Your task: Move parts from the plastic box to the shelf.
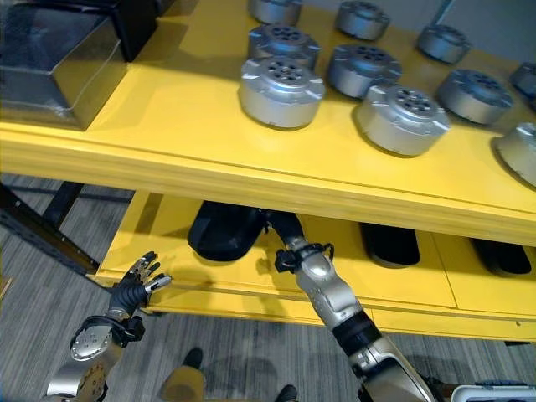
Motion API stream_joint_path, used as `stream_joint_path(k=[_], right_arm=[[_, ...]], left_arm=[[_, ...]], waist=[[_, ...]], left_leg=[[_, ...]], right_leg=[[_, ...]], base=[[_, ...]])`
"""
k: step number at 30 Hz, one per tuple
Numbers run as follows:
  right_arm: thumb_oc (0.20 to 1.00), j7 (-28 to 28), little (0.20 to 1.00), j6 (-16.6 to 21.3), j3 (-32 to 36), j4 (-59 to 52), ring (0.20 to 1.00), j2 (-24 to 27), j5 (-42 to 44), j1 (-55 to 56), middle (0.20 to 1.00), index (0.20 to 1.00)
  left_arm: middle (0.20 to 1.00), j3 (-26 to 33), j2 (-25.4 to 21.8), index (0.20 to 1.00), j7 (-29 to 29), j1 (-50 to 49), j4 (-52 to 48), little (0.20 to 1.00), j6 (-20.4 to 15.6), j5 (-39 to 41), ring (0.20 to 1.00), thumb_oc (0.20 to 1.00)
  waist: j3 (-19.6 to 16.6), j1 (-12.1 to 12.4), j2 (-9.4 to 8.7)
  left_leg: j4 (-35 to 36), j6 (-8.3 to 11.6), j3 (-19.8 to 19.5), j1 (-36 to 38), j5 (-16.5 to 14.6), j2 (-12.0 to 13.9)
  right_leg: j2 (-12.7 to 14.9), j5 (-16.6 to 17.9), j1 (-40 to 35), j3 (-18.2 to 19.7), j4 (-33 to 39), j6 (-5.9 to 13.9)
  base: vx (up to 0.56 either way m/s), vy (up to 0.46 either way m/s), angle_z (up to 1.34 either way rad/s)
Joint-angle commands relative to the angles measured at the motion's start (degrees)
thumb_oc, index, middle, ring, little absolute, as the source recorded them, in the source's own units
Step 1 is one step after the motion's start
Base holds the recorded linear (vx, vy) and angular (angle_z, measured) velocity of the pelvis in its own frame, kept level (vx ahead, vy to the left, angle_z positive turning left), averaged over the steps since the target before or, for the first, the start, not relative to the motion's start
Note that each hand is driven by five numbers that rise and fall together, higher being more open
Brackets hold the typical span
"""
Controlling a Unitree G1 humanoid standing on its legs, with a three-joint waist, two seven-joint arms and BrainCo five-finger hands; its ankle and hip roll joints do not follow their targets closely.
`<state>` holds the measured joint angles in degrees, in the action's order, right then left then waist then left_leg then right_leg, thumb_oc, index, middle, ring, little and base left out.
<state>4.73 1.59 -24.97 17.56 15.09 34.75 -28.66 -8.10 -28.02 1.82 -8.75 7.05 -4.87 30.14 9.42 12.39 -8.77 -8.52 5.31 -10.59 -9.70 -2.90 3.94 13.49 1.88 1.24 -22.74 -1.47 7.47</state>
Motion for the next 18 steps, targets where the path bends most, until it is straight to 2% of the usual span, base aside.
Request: stream_joint_path(k=[1,5,7,10,13,14,18], right_arm=[[0.200,4.9,0.200,4.8,2.8,0.3,0.200,1.9,2.1,-7.0,0.200,0.200],[0.200,8.4,0.200,5.1,2.5,6.7,0.200,3.9,1.3,-18.8,0.200,0.200],[0.200,10.3,0.200,5.4,2.5,10.2,0.200,4.8,0.9,-25.2,0.200,0.200],[0.200,11.3,0.200,5.7,2.4,12.2,0.200,4.9,1.2,-28.1,0.200,0.200],[0.200,12.5,0.200,6.1,2.2,13.6,0.200,6.3,1.1,-32.0,0.200,0.200],[0.200,13.3,0.200,6.3,2.5,14.3,0.200,6.8,1.2,-32.9,0.200,0.200],[0.200,14.5,0.200,6.6,2.6,15.1,0.200,9.1,0.9,-35.5,0.200,0.200]], left_arm=[[1.000,-1.4,-2.5,1.000,1.3,3.1,-3.1,1.000,-2.8,1.3,1.000,1.000],[1.000,-3.9,-3.1,1.000,3.2,8.0,-2.6,1.000,-4.2,3.2,1.000,1.000],[1.000,-5.1,-2.6,1.000,4.4,10.2,-2.6,1.000,-5.1,4.5,1.000,1.000],[1.000,-5.8,-2.1,1.000,5.1,11.8,-2.6,1.000,-5.6,4.9,1.000,1.000],[1.000,-6.4,-1.2,1.000,6.7,13.6,-2.2,1.000,-6.1,5.5,1.000,1.000],[1.000,-7.1,-0.6,1.000,7.1,13.8,-2.1,1.000,-6.1,5.5,1.000,1.000],[1.000,-8.2,0.0,1.000,7.8,14.2,-2.0,1.000,-6.2,5.6,1.000,1.000]], waist=[[3.7,-0.6,1.69],[8.8,-1.0,3.51],[10.7,-1.5,4.22],[11.6,-1.9,4.51],[12.8,-2.7,4.88],[13.2,-3.0,5.09],[13.5,-3.8,5.42]], left_leg=[[-2.2,-3.11,2.4,-2.6,0.3,-2.0],[-6.8,-2.89,3.0,-8.6,0.3,-2.6],[-11.6,-2.82,3.8,-12.8,-0.5,-2.7],[-15.0,-2.73,4.4,-15.6,-1.5,-2.6],[-23.6,-3.02,5.0,-22.0,-4.7,-2.5],[-27.8,-2.94,4.9,-24.2,-7.9,-2.3],[-33.8,-3.60,5.1,-29.7,-10.1,-2.4]], right_leg=[[1.5,-3.6,2.4,1.4,-9.0,-0.82],[2.9,-4.5,9.1,3.3,-15.1,-1.59],[3.3,-5.7,14.1,4.8,-19.5,-2.18],[3.4,-6.9,17.5,5.8,-23.1,-2.41],[3.9,-10.1,25.1,8.0,-31.8,-2.78],[3.9,-13.1,27.7,9.1,-36.2,-2.61],[4.1,-15.4,33.9,10.6,-42.2,-3.25]], base=[[-0.27,0.012,0.07],[-0.27,0.069,0.06],[-0.21,0.070,-0.11],[-0.10,0.038,-0.22],[-0.13,0.044,-0.20],[0.00,-0.006,-0.23],[-0.04,0.022,-0.04]])
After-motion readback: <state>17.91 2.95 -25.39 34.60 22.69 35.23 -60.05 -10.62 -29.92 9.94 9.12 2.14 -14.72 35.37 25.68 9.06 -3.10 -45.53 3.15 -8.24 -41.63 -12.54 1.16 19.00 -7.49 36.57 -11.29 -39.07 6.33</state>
